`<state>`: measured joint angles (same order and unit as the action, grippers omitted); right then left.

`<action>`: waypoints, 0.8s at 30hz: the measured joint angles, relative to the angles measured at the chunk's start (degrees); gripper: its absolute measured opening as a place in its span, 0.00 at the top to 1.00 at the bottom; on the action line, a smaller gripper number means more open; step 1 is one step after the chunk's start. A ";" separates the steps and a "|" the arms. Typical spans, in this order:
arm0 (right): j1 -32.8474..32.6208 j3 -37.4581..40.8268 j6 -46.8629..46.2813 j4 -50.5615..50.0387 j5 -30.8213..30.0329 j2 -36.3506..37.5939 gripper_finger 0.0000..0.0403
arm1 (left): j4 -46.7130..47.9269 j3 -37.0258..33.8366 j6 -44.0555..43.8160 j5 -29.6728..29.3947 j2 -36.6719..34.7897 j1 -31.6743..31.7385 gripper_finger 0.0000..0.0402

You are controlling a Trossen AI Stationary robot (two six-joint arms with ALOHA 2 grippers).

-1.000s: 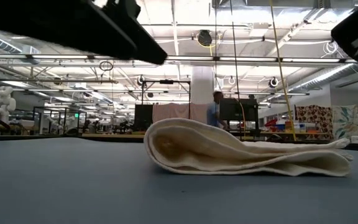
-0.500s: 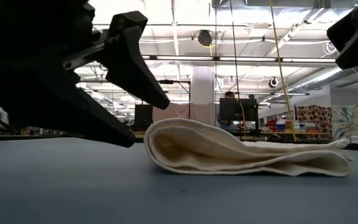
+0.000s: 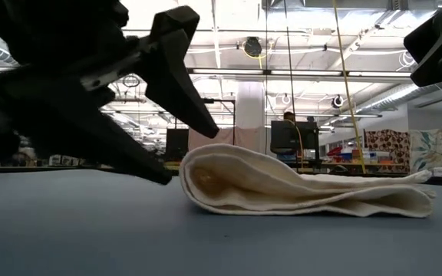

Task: Roll towel
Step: Roll the white towel

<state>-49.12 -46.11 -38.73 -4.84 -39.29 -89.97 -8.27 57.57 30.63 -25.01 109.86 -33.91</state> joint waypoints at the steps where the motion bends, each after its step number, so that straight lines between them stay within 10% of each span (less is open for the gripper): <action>1: 0.00 0.00 -0.12 0.00 0.00 0.00 0.74 | 0.51 0.09 0.15 0.68 0.00 0.23 0.39; 24: 0.04 0.00 -1.32 -0.02 -1.37 0.04 0.74 | -0.65 0.14 9.32 10.75 -0.07 4.33 0.48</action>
<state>-49.08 -46.11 -40.05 -4.86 -40.65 -89.93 -8.92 57.71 39.94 -14.26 109.80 -29.58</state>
